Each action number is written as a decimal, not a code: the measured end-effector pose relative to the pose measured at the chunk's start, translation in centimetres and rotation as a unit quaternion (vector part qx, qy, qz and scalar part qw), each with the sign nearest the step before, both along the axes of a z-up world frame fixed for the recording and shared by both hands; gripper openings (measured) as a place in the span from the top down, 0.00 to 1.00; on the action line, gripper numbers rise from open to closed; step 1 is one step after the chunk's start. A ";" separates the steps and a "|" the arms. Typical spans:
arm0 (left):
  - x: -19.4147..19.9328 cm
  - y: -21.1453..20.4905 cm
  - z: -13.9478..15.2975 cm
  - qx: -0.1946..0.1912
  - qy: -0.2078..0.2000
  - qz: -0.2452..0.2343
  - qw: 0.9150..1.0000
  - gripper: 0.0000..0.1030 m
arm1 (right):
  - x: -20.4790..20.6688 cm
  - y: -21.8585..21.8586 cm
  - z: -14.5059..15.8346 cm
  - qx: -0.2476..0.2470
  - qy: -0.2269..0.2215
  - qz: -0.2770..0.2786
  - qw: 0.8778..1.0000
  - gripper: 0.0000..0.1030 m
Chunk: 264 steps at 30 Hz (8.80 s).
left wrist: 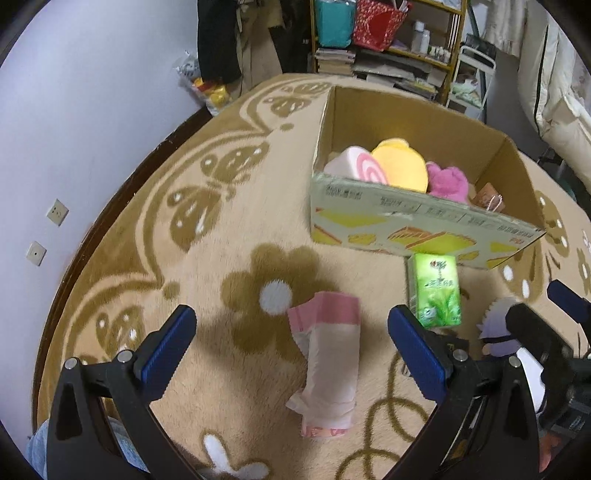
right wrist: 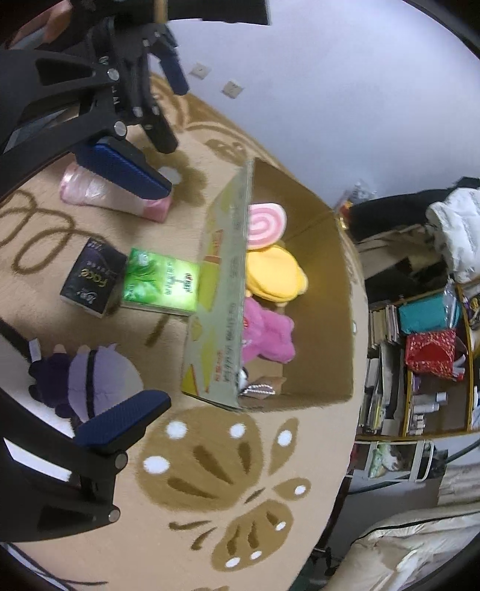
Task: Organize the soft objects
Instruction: 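Move left tool toward pink-capped tube while right tool moves toward black Face tissue pack, then lower left tool over pink-capped tube while right tool lowers over black Face pack, then close left tool on pink-capped tube while right tool closes on black Face pack, then lift pink-capped tube with left tool while right tool carries Face pack over box, then lower pink tube into box and open left tool while right tool releases Face pack, then move left tool to green tissue pack while right tool moves to white-haired plush doll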
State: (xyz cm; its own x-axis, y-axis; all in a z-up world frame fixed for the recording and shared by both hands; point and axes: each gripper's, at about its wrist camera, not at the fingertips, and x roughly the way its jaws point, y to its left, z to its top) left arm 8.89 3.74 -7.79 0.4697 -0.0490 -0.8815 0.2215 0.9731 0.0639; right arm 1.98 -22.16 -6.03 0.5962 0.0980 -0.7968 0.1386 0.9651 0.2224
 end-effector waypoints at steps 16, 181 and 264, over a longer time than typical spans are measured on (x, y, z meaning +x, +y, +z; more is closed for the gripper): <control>1.7 -0.5 -3.2 0.023 0.053 0.013 0.998 0.01 | 1.0 2.3 -3.6 -0.006 0.078 0.029 0.996 0.00; 2.3 -3.8 10.6 -0.039 -0.204 -0.023 0.978 0.86 | 1.6 0.9 6.2 -0.062 -0.132 -0.036 0.989 0.34; 2.6 -4.7 8.1 -0.020 -0.183 -0.020 0.983 0.00 | 2.4 -2.1 4.4 -0.063 -0.114 -0.078 0.988 0.00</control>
State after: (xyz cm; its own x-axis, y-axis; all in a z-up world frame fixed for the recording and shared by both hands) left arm 11.47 -0.96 0.33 0.7517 -0.1042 -0.6512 0.2285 0.9674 0.1090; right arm 4.42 -24.24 -1.58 0.7614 -0.1002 -0.6405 0.2481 0.9578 0.1451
